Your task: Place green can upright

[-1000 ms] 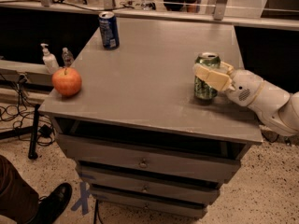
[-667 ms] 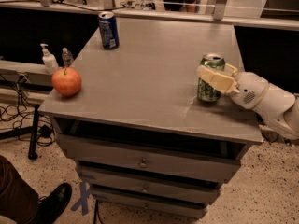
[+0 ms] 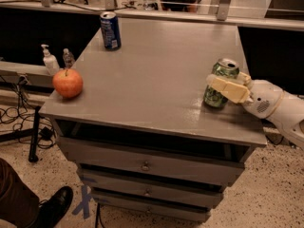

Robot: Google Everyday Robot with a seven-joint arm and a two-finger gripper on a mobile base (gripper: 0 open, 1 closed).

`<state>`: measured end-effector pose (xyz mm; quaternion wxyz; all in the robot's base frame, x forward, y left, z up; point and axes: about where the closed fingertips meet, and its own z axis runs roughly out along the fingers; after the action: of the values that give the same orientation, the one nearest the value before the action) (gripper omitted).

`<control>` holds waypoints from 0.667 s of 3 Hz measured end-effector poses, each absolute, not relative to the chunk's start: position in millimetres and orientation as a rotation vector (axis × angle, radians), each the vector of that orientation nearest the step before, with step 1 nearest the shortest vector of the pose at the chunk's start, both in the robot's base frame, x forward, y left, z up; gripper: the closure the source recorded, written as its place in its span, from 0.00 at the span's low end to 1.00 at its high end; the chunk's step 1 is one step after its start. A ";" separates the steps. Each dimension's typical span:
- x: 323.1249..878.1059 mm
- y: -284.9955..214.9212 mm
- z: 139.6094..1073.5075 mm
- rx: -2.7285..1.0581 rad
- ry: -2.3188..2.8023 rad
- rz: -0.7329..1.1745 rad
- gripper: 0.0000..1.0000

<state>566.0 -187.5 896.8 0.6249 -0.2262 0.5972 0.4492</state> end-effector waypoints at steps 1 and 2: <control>560.0 -190.7 896.3 -0.523 1.379 1.034 0.00; 554.5 -191.6 899.6 -0.542 1.396 1.031 0.00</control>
Offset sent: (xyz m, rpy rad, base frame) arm -0.0184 -0.0115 0.0054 -0.0483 0.0244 0.0150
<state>554.5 -191.6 899.6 0.6147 -0.2350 0.6056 0.4474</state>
